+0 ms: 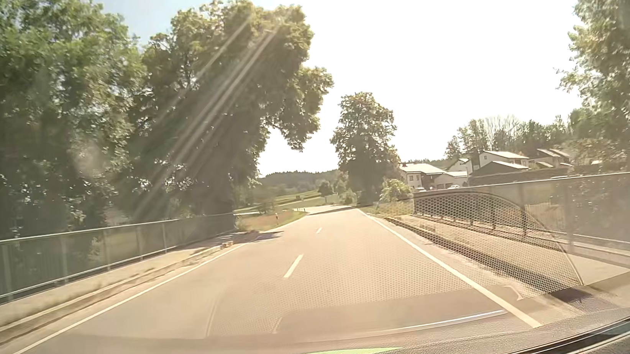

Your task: Follow the waypoints while adhering to traffic rules and regulations

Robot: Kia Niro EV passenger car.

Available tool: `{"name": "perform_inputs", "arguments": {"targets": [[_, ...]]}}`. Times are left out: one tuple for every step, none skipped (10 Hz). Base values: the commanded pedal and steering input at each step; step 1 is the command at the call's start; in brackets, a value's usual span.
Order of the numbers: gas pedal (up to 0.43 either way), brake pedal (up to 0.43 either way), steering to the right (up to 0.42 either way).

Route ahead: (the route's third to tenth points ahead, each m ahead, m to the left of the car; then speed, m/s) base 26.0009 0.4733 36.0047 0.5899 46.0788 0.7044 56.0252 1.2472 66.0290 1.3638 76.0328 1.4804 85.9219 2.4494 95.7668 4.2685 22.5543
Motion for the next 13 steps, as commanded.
{"name": "perform_inputs", "arguments": {"targets": [[0.039,0.0,-0.003],[0.039,0.0,-0.002],[0.039,0.0,-0.002],[0.039,0.0,-0.002],[0.039,0.0,-0.002],[0.039,0.0,-0.002],[0.039,0.0,-0.001],[0.039,0.0,-0.001],[0.039,0.0,-0.001],[0.047,0.0,-0.001],[0.067,0.0,-0.001],[0.079,0.0,-0.001],[0.079,0.0,-0.001]]}}
